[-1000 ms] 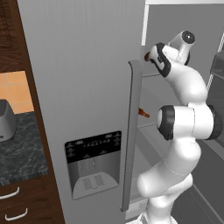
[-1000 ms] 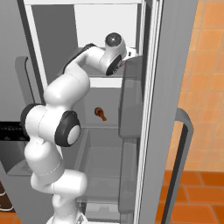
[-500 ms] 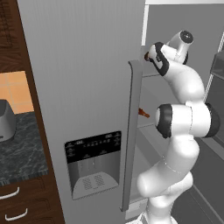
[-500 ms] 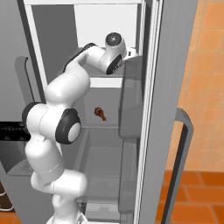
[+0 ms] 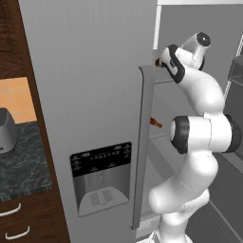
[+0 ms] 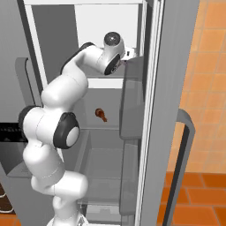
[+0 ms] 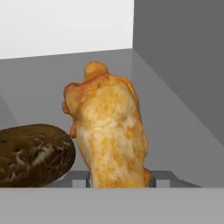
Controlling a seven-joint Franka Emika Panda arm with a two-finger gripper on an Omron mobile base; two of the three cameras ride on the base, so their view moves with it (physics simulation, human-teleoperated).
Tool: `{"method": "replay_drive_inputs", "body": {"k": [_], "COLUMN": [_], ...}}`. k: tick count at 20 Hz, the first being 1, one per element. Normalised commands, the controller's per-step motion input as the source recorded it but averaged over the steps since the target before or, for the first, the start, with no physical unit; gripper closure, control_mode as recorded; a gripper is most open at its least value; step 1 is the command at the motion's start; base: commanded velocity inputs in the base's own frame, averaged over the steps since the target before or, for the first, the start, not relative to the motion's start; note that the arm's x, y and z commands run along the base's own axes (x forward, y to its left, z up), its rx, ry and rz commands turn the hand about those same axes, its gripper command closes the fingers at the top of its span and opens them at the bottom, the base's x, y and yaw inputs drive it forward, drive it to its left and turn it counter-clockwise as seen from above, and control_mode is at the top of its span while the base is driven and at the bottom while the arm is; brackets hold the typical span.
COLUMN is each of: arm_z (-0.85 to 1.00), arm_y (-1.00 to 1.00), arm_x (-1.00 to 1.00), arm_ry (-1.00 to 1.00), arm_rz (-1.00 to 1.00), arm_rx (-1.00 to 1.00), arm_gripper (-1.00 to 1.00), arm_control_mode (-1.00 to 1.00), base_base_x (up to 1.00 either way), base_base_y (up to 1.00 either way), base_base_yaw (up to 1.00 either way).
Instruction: Place one mushroom and one chicken drumstick in each tupperware on the nearby counter, to pack two identical lunches.
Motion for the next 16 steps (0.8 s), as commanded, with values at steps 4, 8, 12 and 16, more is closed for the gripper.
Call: {"method": "replay_drive_inputs", "body": {"k": [4,8,12,16], "arm_z": [0.00,0.00,0.20,0.40], "arm_y": [0.33,0.76,0.31,0.03], "arm_x": [-0.97,-1.00,-0.98,-0.92], "arm_ry": [-0.24,-0.02,-0.02,-0.02], "arm_rz": [0.00,0.00,0.00,0.00], "arm_rx": [0.00,0.00,0.00,0.00], "arm_gripper": [1.00,1.00,1.00,1.00], "arm_control_mode": [-1.00,-1.00,-1.00,-1.00], "base_base_x": [0.00,0.00,0.00,0.00], "base_base_y": [0.00,0.00,0.00,0.00], "base_base_yaw": [0.00,0.00,0.00,0.00]}}
